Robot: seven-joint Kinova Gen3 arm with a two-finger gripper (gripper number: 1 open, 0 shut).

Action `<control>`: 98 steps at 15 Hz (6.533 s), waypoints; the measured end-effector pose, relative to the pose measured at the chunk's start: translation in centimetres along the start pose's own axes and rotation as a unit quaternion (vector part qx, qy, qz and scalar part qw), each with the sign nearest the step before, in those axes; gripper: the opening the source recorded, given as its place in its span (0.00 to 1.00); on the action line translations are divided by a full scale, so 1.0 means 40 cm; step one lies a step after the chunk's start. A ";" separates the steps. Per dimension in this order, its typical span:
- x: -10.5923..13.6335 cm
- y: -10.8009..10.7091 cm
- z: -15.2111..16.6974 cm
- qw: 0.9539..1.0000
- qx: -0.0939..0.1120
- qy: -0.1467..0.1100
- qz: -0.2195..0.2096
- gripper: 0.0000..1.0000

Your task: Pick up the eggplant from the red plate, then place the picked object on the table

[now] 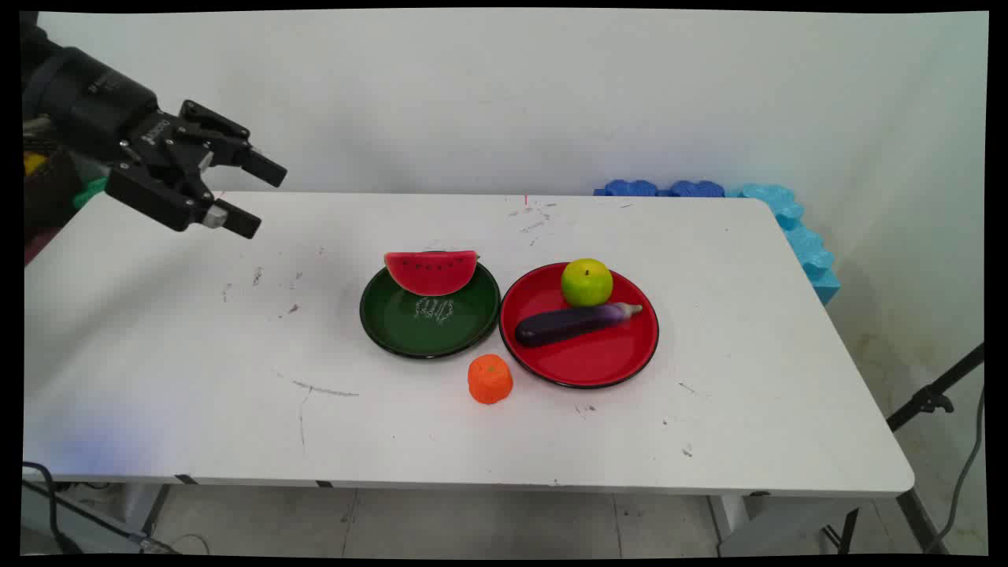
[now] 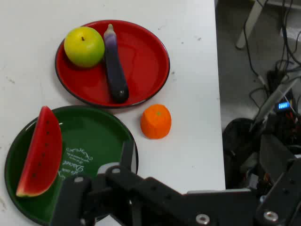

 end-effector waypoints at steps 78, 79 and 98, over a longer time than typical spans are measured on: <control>0.279 0.130 0.740 0.980 0.041 -0.189 0.055 0.00; 0.254 0.140 0.739 0.979 0.036 -0.193 0.056 0.00; -0.046 0.185 0.849 0.967 0.016 -0.228 0.108 0.00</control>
